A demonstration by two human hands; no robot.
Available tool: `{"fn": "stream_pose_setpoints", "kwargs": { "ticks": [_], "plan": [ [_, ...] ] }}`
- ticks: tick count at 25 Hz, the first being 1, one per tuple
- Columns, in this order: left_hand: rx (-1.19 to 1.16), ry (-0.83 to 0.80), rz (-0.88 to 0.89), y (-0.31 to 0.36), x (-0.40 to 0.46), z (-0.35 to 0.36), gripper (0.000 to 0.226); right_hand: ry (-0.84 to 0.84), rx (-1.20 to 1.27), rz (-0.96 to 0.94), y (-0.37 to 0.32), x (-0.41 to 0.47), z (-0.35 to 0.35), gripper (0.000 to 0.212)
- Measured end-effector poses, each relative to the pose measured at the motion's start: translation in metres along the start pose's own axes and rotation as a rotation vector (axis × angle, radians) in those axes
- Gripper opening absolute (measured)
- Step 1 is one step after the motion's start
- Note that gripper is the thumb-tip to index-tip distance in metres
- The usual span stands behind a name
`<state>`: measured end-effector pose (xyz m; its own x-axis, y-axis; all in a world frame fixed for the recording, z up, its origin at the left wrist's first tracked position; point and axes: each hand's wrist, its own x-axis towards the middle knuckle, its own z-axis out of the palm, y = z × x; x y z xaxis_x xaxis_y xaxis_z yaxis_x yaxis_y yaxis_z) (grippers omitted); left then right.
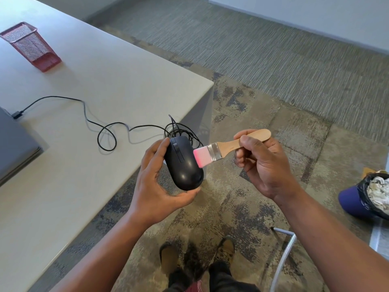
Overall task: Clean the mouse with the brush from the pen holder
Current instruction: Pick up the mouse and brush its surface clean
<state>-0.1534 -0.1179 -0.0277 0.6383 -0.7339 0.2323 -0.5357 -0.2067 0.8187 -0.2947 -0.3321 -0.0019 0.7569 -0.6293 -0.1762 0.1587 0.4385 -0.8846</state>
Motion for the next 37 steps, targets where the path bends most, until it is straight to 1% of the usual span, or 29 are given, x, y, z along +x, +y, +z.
{"fn": "stream_pose_setpoints", "kwargs": {
  "ticks": [3,5,8,10,11,12,15,17,19,22,24,27,31,33,35,37],
  "plan": [
    [0.001,-0.002,-0.004,0.000,0.000,0.000,0.116,0.023,-0.085,-0.039,0.002,0.001,0.000,0.020],
    [0.018,-0.007,-0.011,0.000,0.001,0.000,0.116,0.011,-0.082,-0.082,0.000,-0.002,0.001,0.018],
    [0.077,-0.009,-0.030,0.002,0.002,0.001,0.117,-0.108,-0.110,-0.172,-0.002,-0.012,0.007,0.014],
    [0.108,-0.009,-0.044,0.005,0.003,0.003,0.118,-0.206,-0.216,-0.220,0.002,-0.020,0.013,0.013],
    [0.119,-0.008,-0.046,0.006,0.004,0.003,0.119,-0.220,-0.263,-0.232,0.005,-0.022,0.014,0.014],
    [0.130,-0.005,-0.046,0.006,0.004,0.003,0.120,-0.209,-0.294,-0.241,0.005,-0.023,0.014,0.014],
    [0.149,0.002,-0.060,0.005,0.004,0.002,0.120,-0.103,-0.348,-0.297,-0.001,-0.020,0.006,0.015],
    [0.154,0.009,-0.071,0.004,0.003,0.002,0.121,-0.067,-0.317,-0.320,-0.007,-0.019,0.004,0.014],
    [0.165,0.012,-0.085,0.004,0.003,0.003,0.121,-0.139,-0.292,-0.318,-0.008,-0.024,0.009,0.014],
    [0.158,0.003,-0.104,0.008,0.003,0.004,0.123,-0.265,-0.367,-0.288,0.000,-0.036,0.018,0.013],
    [0.147,0.000,-0.107,0.009,0.004,0.004,0.123,-0.277,-0.419,-0.279,0.002,-0.039,0.015,0.012],
    [0.146,0.007,-0.101,0.010,0.003,0.003,0.121,-0.210,-0.461,-0.309,-0.001,-0.034,0.003,0.012],
    [0.120,-0.002,-0.085,0.009,-0.001,0.002,0.121,-0.066,-0.441,-0.334,-0.007,-0.022,-0.011,0.012],
    [0.112,-0.014,-0.082,0.008,-0.003,0.003,0.121,-0.033,-0.338,-0.330,-0.010,-0.016,-0.009,0.011],
    [0.105,-0.032,-0.089,0.007,-0.004,0.004,0.124,-0.087,-0.215,-0.296,-0.011,-0.012,0.001,0.014],
    [0.094,-0.046,-0.093,0.006,-0.006,0.005,0.129,-0.167,-0.198,-0.235,-0.008,-0.009,0.012,0.014]
  ]
}}
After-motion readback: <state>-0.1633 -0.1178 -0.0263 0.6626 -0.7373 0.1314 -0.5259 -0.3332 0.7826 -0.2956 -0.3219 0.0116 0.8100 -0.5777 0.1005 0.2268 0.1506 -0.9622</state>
